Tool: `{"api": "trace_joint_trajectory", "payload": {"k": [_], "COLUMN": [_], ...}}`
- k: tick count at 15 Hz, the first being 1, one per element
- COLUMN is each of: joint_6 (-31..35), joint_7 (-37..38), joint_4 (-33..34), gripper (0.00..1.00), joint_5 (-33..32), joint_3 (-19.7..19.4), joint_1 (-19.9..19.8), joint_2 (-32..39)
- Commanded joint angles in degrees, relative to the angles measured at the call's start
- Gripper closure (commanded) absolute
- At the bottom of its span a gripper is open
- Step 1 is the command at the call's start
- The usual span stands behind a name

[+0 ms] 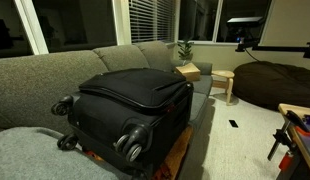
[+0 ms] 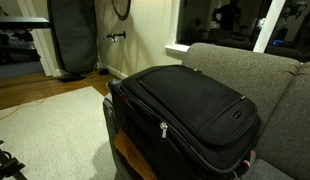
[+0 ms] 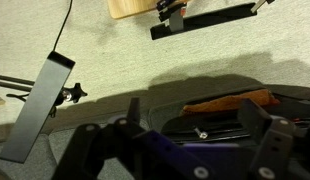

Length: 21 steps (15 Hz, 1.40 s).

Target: Close the zip on the suitcase

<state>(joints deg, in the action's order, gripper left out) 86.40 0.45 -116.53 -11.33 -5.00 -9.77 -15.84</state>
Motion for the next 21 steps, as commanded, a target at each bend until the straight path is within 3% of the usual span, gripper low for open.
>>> {"api": "trace_joint_trajectory", "payload": {"k": [1,13,21], "joint_6": [-0.1,3.5,8.1], "joint_7": [0.1,0.8,2.8], "joint_4": [0.0,-4.8,-13.6], "gripper": [0.00,0.00,0.00], "joint_5": [-0.1,0.9,3.0], "joint_3": [-0.8,-0.6,-0.3], "joint_1": [1.0,1.7,1.6], "joint_2": [-0.1,-4.3,-11.5]}}
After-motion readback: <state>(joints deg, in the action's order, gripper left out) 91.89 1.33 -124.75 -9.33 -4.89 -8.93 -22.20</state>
